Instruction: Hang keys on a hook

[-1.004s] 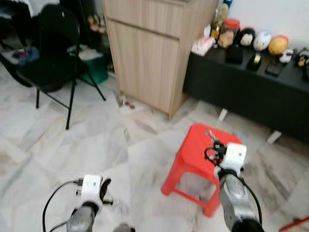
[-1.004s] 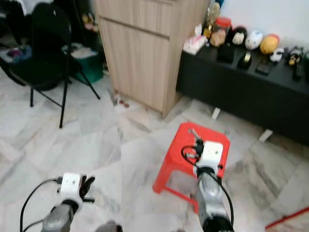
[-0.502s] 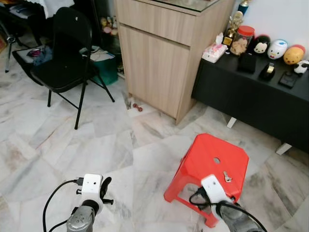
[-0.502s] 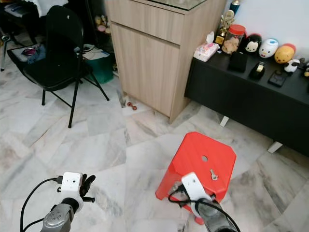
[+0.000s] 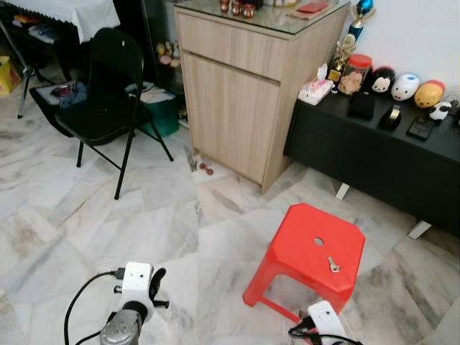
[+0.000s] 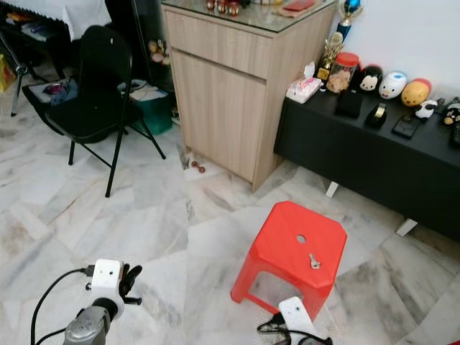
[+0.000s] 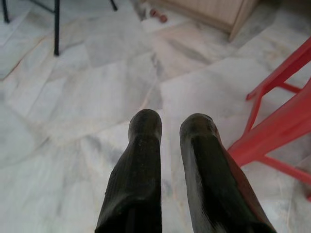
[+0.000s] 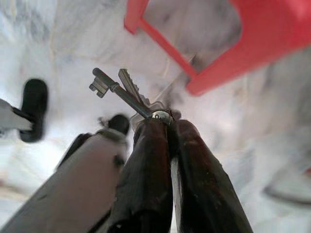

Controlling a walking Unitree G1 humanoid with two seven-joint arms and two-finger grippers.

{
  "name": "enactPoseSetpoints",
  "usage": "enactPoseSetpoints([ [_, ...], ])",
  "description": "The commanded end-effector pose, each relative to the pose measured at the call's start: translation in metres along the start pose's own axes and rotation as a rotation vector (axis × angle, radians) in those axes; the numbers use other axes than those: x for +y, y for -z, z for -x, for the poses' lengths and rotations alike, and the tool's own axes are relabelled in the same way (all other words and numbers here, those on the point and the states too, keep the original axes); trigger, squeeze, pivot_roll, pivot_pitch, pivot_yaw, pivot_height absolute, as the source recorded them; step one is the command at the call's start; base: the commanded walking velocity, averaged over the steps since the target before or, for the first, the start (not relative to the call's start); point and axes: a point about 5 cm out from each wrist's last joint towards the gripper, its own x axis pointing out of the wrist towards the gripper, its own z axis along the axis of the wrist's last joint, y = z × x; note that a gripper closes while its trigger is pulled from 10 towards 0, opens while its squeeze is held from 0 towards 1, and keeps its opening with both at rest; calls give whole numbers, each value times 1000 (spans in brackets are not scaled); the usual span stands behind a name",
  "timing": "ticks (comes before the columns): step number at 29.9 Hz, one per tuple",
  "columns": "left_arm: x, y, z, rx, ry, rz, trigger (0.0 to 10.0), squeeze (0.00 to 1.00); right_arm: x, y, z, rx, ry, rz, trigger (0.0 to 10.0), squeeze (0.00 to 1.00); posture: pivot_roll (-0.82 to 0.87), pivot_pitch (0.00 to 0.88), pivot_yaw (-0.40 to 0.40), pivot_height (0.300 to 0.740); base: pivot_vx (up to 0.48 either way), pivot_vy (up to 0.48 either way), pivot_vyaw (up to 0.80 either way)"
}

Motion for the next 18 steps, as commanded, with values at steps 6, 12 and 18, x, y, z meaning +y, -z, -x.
enactPoseSetpoints([
  [6,2,20,10,88,-20,9,10000,0,-6,25,3,38,92,-248,10000,0,156,21,-49,740,0,0,0],
  [12,1,28,14,127,-20,9,10000,0,-11,20,3,0,133,-390,10000,0,151,12,-45,740,0,0,0],
  [18,1,32,15,150,-22,-4,10000,0,-12,10,2,-42,138,-410,10000,0,157,3,-46,740,0,0,0],
])
